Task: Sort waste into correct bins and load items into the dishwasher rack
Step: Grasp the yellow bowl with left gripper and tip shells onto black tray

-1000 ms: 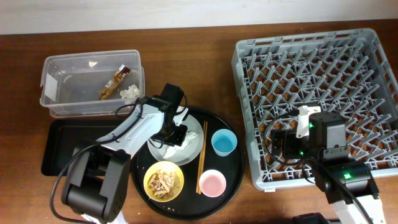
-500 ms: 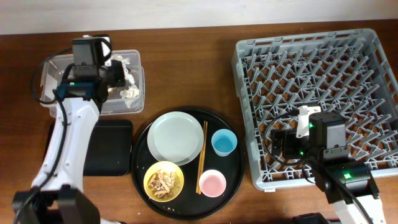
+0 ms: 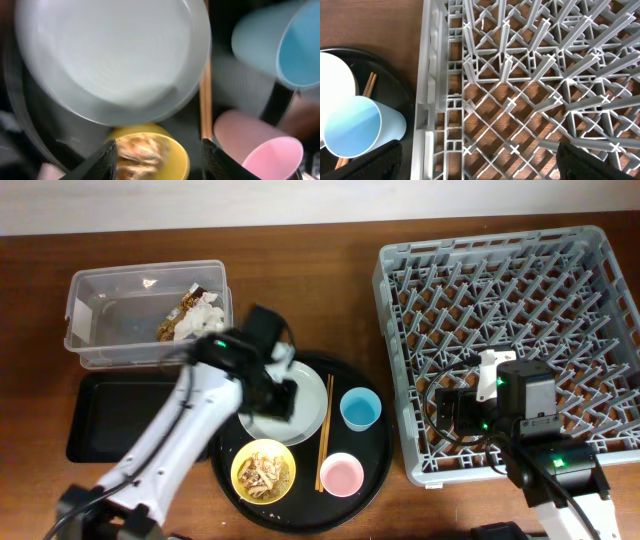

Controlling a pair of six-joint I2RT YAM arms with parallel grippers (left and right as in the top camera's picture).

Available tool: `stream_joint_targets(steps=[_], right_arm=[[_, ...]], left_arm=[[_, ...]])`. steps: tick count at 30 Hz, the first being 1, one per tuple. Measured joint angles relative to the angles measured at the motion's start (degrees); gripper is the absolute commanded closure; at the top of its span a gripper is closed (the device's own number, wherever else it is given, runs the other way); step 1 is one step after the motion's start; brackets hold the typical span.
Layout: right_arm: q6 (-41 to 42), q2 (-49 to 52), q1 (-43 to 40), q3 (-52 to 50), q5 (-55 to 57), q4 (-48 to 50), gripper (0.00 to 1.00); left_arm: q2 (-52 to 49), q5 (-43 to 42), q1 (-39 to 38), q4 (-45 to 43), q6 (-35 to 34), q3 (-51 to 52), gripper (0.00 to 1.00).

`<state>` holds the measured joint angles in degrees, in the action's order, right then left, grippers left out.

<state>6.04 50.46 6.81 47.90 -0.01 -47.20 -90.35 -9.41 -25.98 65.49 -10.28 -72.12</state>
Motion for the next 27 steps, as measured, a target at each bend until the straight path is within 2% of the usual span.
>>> stream_joint_targets(steps=[3,6,8,9,14,16,21,27], right_arm=[[0.02,0.00,0.00,0.00,0.00,0.00,0.01],[0.02,0.02,0.00,0.00,-0.02,-0.04,0.01],[0.00,0.00,0.00,0.00,-0.09,0.02,0.01],[-0.02,0.00,0.00,0.00,-0.24,0.00,0.01],[0.02,0.00,0.00,0.00,-0.26,-0.17,0.01],[0.02,0.00,0.00,0.00,-0.26,-0.17,0.01],[0.00,0.00,0.00,0.00,-0.26,-0.17,0.01],[-0.02,0.00,0.00,0.00,-0.26,-0.24,0.01]], left_arm=[[-0.55,-0.50,-6.49,-2.67,-6.49,7.15,0.48],[-0.76,-0.55,-10.43,-8.26,-10.95,14.36,0.61],[-0.85,-0.52,-11.21,-10.10,-12.70,17.29,0.74],[-0.90,-0.50,-11.26,-10.82,-13.62,18.69,0.75],[-0.87,-0.02,-11.26,-11.72,-15.98,19.91,0.77],[-0.90,0.26,-11.26,-12.46,-16.57,21.00,0.81],[-0.90,1.16,-11.26,-12.61,-17.42,21.73,0.99],[-0.22,2.75,-11.93,-8.52,-18.01,20.76,1.00]])
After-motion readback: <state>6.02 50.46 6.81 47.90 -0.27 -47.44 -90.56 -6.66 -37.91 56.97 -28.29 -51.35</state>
